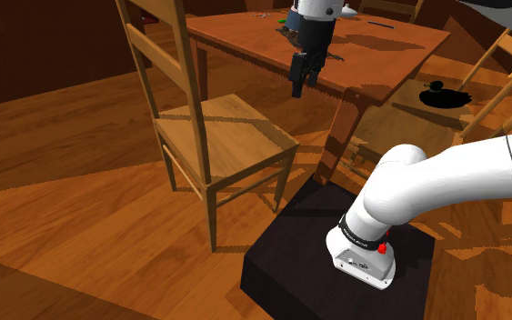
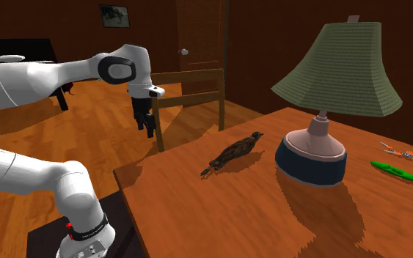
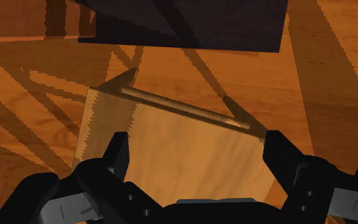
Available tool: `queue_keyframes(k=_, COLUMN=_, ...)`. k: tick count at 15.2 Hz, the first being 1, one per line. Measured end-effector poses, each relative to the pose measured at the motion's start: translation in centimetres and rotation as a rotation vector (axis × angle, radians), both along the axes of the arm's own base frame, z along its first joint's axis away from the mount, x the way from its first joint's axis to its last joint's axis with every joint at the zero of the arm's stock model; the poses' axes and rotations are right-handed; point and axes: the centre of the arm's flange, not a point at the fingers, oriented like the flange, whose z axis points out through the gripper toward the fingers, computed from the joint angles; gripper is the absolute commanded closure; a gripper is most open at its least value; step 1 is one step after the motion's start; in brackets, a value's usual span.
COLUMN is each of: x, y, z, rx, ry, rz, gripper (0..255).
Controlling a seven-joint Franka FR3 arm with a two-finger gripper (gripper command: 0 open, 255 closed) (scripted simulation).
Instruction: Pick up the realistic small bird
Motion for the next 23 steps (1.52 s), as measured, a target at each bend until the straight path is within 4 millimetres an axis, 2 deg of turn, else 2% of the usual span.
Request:
queue_keyframes(k=2, x=0.3, y=-0.5, z=-0.1, rx=-0.002, ry=-0.003, rz=0.000, gripper=0)
queue_keyframes(k=4, x=1.1, y=-2.1, z=0.1, rx=-0.008, ry=-0.016, rz=-0.001, gripper=0)
queue_keyframes(k=13, x=5.7, y=-12.2, z=0.6, rx=-0.043, ry=-0.082, rz=-0.004, gripper=0)
queue_keyframes(k=15, x=6.2, y=-14.2, z=1.1, rx=-0.051, ry=-0.097, rz=-0.004, gripper=0)
queue_keyframes(k=23, x=10.4, y=-23.1, z=2.7, rx=-0.084, ry=-0.157, rz=-0.007, gripper=0)
